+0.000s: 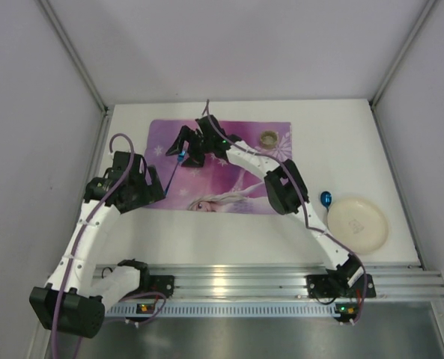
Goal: Set the dinner table for one person
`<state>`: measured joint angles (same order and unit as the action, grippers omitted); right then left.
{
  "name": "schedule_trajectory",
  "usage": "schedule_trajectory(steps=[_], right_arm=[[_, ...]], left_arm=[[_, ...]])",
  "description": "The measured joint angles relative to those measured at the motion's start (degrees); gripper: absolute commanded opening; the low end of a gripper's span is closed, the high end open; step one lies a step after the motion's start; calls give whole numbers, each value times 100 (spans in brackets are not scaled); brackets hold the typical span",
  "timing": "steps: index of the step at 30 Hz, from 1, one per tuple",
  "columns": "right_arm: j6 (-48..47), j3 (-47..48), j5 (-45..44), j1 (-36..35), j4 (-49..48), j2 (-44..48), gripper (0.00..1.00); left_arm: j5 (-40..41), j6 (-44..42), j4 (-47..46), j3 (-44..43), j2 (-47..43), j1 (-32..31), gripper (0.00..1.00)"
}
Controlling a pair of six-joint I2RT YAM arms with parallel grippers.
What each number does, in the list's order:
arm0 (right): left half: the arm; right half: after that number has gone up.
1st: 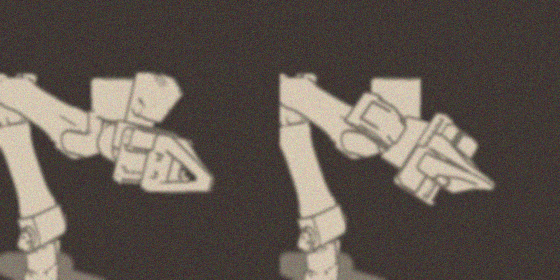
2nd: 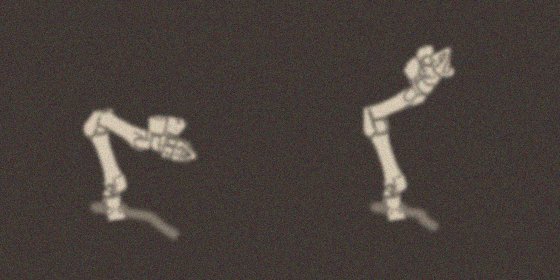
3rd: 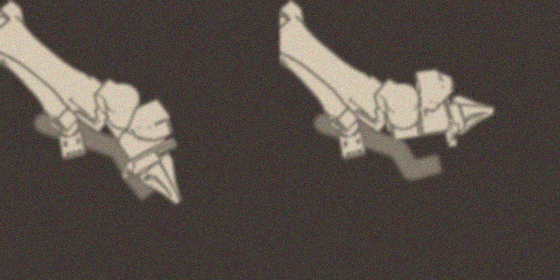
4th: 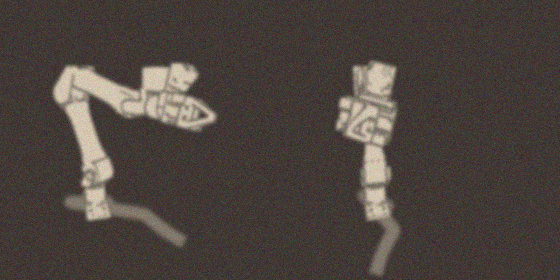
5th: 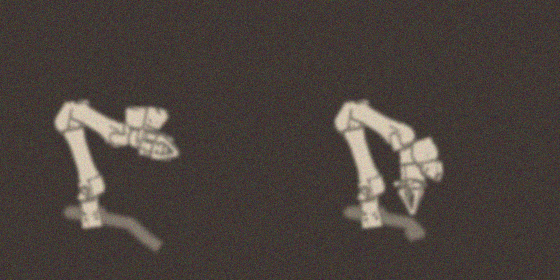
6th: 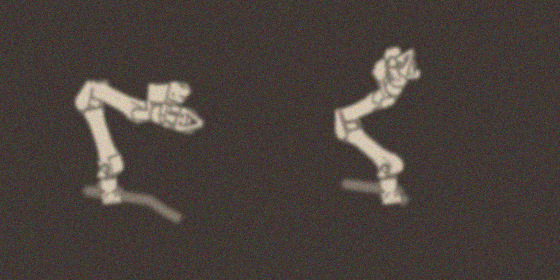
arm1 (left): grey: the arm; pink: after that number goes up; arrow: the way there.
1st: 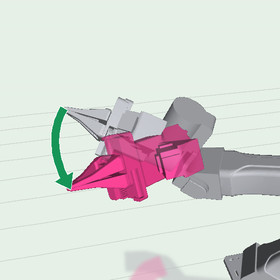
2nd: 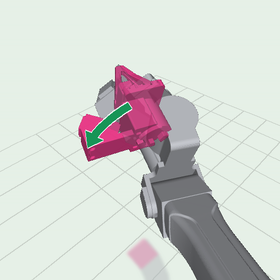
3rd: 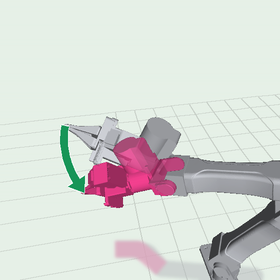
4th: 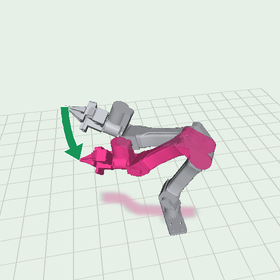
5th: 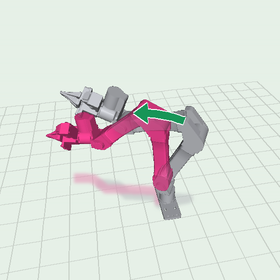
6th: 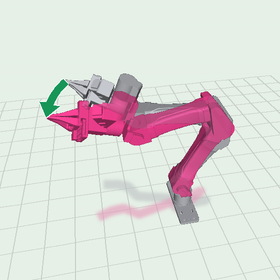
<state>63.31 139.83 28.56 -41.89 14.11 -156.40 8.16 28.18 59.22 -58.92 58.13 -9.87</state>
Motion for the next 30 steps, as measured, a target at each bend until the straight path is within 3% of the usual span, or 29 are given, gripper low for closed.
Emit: schedule_trajectory(steps=[1,4,9,13,15,18,23,30], right_arm=[[-122,-129,17,4,-4,87,98],[-514,-1200,-9,79,79,881,100],[-1497,-3755,-457,616,616,3606,100],[-2393,-4811,-1355,2079,1587,5799,100],[-2719,-5156,-1956,2918,2039,6417,100],[-3049,-5982,-2671,3919,2776,6870,100],[-3287,-7381,-3158,4763,3781,6857,100],[-3532,-7696,-3462,5364,4133,6848,93]], left_arm=[[0,0,0,-2,0,0,98],[0,0,0,-2,4,0,98],[-42,-15,-24,7,39,0,98],[-138,-26,-149,155,42,-7,98],[-190,-26,-219,269,42,-7,98],[-249,-28,-258,358,39,-11,98],[-297,-31,-317,398,15,-13,98],[-326,-55,-363,398,-28,-76,98]])
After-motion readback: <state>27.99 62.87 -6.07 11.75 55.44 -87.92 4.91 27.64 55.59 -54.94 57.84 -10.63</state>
